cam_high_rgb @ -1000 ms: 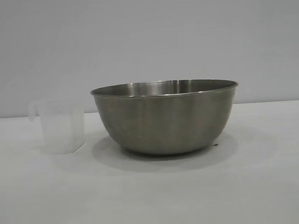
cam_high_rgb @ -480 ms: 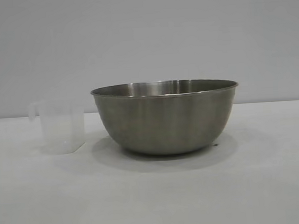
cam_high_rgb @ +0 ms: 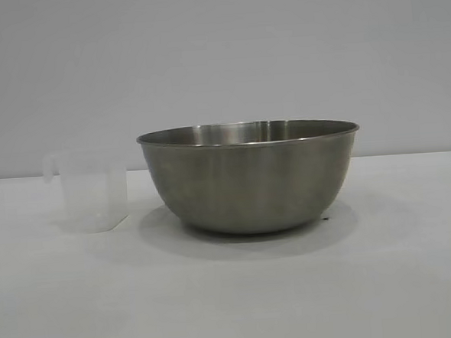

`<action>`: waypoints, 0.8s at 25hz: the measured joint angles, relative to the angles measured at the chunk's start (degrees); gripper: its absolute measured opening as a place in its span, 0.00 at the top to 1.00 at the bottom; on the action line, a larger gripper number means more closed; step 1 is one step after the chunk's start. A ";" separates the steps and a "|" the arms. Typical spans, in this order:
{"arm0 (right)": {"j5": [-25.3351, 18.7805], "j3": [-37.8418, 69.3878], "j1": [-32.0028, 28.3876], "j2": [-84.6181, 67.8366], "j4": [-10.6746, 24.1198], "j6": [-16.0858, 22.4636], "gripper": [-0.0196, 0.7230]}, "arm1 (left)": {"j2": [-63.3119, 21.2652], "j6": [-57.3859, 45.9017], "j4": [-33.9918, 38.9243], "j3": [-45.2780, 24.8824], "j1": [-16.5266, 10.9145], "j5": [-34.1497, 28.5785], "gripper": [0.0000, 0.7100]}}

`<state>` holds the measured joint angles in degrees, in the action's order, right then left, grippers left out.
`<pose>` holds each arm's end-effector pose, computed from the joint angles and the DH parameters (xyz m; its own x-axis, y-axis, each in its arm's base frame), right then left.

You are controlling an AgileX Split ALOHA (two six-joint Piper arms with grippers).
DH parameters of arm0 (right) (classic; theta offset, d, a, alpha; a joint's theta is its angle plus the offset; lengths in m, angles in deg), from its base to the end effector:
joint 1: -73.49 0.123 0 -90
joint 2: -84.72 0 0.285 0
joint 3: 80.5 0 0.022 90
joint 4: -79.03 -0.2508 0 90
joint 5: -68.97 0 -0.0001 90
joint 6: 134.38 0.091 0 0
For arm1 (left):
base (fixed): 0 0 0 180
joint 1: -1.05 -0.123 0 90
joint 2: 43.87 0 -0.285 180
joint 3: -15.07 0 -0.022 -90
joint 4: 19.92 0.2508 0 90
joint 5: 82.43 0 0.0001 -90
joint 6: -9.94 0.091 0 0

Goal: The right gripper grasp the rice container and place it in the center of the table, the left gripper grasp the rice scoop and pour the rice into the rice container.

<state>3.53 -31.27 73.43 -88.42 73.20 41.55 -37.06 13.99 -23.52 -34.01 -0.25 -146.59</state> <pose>-0.0098 0.0084 0.2679 -0.5188 -0.0280 -0.8544 -0.0927 0.9954 0.0237 -0.0089 -0.0053 0.2701 -0.4984 0.0319 -0.8664 0.0479 0.9988 0.0092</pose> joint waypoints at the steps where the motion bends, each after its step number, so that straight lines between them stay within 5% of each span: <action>1: 0.00 0.00 0.00 0.00 0.00 0.00 0.46 | 0.00 -0.28 0.25 0.00 0.00 0.00 0.66; 20: 0.00 0.00 0.00 0.00 0.00 0.00 0.46 | 0.00 -1.19 0.59 0.00 0.00 0.00 0.66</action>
